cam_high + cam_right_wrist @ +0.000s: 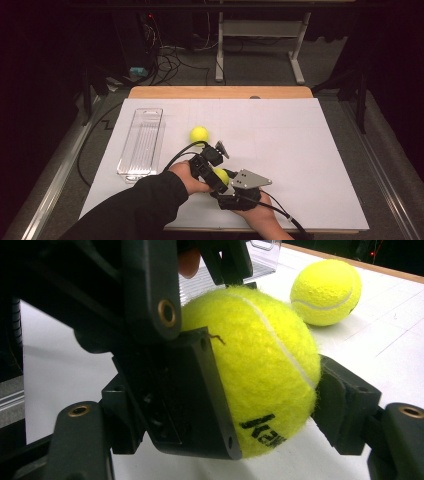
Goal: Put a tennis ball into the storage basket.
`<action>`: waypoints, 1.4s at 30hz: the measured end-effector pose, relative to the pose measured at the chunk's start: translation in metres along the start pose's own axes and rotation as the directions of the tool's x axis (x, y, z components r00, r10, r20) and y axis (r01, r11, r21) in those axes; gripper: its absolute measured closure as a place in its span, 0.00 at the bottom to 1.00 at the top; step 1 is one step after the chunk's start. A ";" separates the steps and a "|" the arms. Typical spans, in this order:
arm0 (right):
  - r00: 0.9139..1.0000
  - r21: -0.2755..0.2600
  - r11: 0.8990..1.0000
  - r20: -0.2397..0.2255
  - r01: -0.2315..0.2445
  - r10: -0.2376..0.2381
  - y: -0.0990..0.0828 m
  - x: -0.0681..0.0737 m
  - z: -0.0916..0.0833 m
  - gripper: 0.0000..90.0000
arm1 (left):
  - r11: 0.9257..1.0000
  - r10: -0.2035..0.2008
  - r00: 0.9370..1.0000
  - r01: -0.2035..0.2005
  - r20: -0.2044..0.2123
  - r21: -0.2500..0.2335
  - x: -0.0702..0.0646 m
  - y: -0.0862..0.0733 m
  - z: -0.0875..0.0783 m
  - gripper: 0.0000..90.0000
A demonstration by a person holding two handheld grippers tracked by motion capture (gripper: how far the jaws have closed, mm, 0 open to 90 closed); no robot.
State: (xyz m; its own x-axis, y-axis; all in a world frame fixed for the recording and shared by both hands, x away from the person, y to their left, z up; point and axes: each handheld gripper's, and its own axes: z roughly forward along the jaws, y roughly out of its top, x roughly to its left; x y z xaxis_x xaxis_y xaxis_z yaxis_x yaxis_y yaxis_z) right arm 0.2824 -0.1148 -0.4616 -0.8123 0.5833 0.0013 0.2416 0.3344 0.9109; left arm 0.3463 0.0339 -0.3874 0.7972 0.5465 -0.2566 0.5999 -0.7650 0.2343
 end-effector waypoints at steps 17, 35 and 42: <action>1.000 0.005 1.000 0.016 -0.018 0.018 -0.002 -0.002 0.003 0.01 | 1.000 -0.003 1.000 0.003 -0.025 0.007 -0.001 0.002 -0.008 0.30; 0.997 -0.025 1.000 0.074 -0.018 0.020 -0.013 -0.023 -0.030 0.00 | 0.998 -0.058 0.996 0.057 -0.071 -0.013 0.011 -0.009 -0.026 0.29; 0.988 -0.023 0.999 0.152 -0.036 0.039 -0.022 -0.038 -0.048 0.00 | 0.997 -0.081 0.993 0.081 -0.088 -0.004 0.020 -0.017 -0.031 0.30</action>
State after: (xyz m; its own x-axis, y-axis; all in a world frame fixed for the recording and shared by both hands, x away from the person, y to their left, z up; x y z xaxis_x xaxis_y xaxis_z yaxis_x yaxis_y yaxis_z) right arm 0.2828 -0.1800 -0.4616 -0.7117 0.7020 -0.0256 0.2587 0.2957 0.9196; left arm 0.3536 0.0682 -0.3676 0.7487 0.6347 -0.1916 0.6629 -0.7167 0.2164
